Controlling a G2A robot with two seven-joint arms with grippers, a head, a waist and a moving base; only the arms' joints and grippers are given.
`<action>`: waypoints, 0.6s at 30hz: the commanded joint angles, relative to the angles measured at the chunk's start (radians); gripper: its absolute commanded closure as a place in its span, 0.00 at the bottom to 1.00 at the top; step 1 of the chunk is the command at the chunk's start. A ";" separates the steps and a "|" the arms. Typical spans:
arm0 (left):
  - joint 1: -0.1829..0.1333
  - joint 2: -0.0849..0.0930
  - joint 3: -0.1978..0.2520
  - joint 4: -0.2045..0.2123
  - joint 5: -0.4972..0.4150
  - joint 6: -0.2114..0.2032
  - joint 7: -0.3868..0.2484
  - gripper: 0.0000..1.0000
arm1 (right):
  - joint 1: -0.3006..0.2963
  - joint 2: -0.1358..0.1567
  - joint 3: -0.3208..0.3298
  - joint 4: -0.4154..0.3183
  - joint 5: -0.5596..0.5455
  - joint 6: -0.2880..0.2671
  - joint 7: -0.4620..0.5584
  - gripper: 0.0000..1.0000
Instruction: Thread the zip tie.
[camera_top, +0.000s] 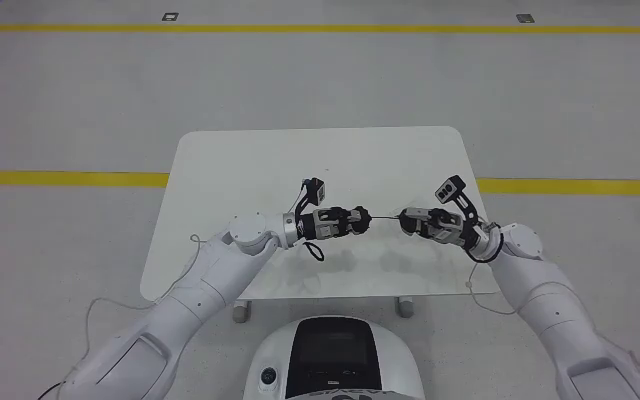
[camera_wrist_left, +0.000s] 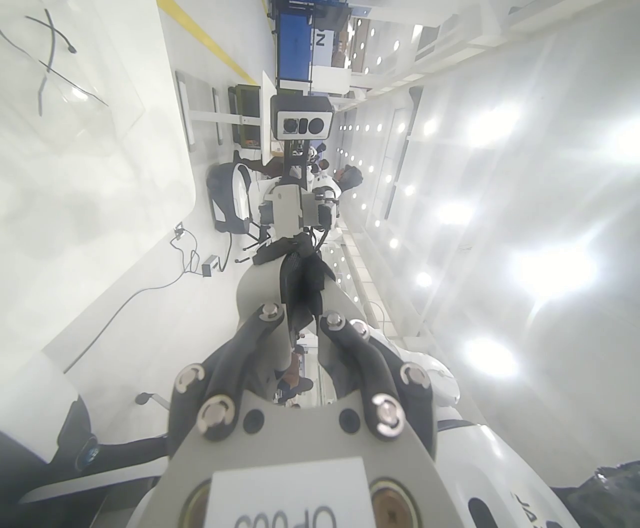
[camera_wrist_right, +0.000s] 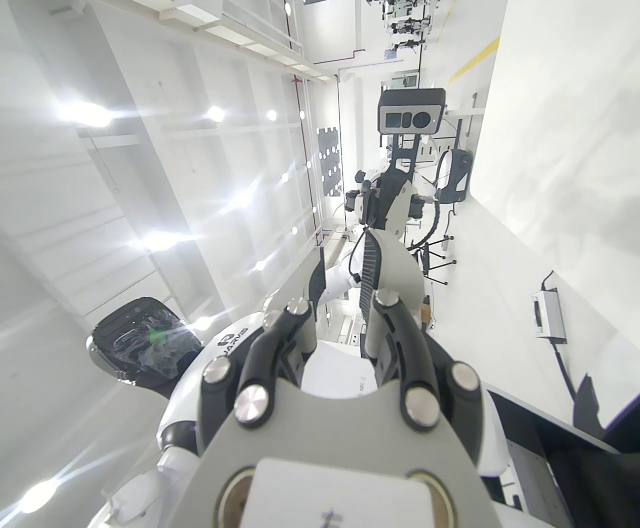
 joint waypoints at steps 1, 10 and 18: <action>0.000 -0.001 -0.001 0.002 -0.001 0.000 -0.001 1.00 | -0.001 0.000 0.001 -0.001 -0.002 -0.003 0.000 0.85; 0.000 -0.004 -0.006 0.012 -0.017 0.001 -0.004 1.00 | -0.003 -0.001 0.003 -0.006 -0.013 -0.014 0.000 0.88; -0.001 -0.007 -0.006 0.016 -0.014 0.007 -0.002 1.00 | -0.009 -0.001 0.010 -0.012 -0.020 -0.026 0.000 0.91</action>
